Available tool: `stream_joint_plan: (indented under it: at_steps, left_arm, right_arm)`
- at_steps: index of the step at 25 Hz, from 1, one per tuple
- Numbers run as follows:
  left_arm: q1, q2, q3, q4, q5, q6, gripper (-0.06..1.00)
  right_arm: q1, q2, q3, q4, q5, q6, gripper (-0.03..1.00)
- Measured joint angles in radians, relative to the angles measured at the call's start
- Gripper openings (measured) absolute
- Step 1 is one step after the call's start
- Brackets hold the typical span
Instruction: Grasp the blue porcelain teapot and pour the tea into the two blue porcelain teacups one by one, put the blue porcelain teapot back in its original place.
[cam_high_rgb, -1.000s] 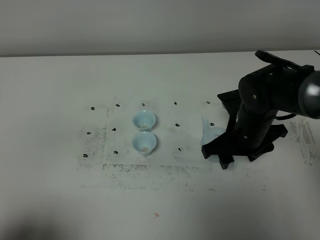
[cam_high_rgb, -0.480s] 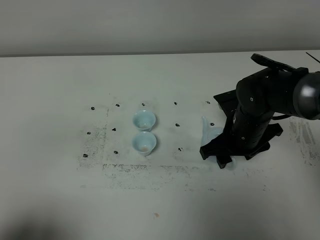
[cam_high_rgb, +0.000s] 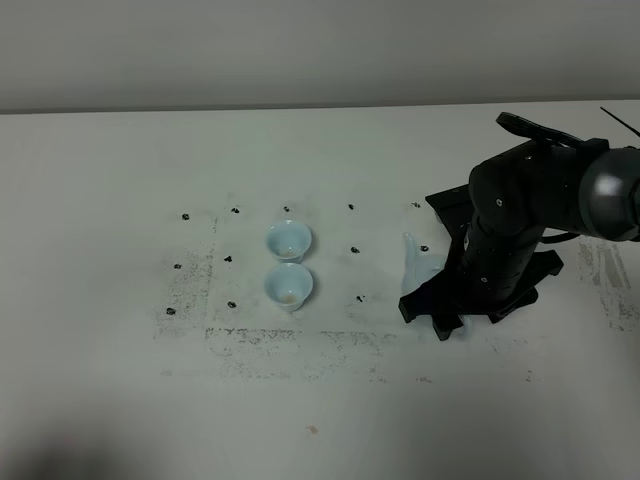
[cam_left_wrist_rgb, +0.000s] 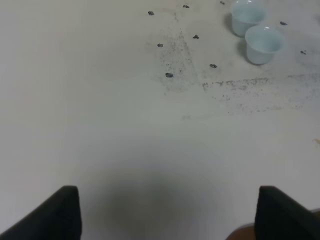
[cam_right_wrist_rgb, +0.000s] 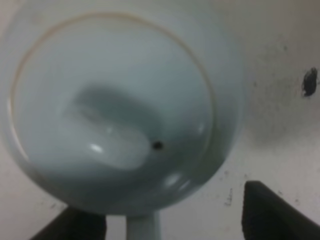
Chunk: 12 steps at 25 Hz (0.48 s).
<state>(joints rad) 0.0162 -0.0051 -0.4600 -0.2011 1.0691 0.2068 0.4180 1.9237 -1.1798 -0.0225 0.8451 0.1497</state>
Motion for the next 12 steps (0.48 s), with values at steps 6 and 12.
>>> stream_joint_plan:
  at_steps: [6, 12]
  left_arm:
    - [0.000, 0.000, 0.000, 0.000, 0.000, 0.000, 0.68]
    - [0.000, 0.000, 0.000, 0.000, 0.000, 0.000, 0.68]
  right_arm:
    - [0.000, 0.000, 0.000, 0.000, -0.002, -0.002, 0.56]
    - [0.000, 0.000, 0.000, -0.001, -0.008, 0.008, 0.56]
